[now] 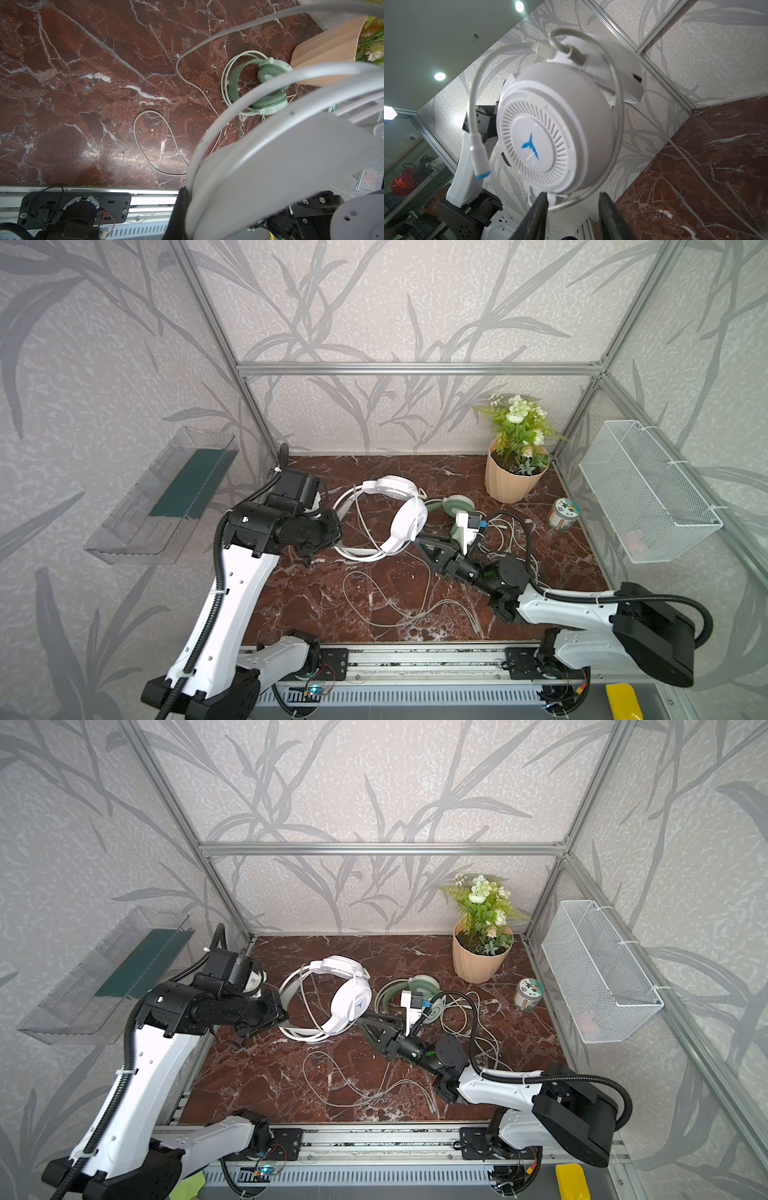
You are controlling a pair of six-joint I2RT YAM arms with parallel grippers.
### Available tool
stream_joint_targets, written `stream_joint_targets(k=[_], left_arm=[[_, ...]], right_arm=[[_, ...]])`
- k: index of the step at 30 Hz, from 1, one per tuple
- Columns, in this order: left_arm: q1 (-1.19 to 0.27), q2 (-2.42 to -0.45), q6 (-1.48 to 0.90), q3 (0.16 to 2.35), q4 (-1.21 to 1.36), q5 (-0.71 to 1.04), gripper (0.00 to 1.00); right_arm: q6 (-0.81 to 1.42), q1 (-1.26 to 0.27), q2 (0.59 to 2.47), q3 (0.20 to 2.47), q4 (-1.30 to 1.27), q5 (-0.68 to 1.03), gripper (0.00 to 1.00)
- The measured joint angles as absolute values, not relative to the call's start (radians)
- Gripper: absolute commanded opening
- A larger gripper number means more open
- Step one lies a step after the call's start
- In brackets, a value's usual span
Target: Wrap the headphones
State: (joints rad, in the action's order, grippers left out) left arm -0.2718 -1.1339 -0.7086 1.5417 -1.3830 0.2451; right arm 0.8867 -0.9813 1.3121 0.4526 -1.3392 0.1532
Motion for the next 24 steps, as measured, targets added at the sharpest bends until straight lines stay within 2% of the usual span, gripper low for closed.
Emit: stream_joint_targets(k=[17, 20, 24], left_arm=[[-0.269, -1.129, -0.710, 1.535, -1.375, 0.286, 0.00], [-0.269, -1.128, -0.710, 1.535, -1.376, 0.282, 0.00], [-0.269, -1.127, -0.712, 1.539, -1.374, 0.289, 0.00]], right_arm=[[0.872, -0.981, 1.433, 0.493, -1.353, 0.087, 0.34], [0.853, -0.981, 1.426, 0.479, -1.361, 0.087, 0.40], [0.774, -0.980, 1.424, 0.417, -1.358, 0.079, 0.54]])
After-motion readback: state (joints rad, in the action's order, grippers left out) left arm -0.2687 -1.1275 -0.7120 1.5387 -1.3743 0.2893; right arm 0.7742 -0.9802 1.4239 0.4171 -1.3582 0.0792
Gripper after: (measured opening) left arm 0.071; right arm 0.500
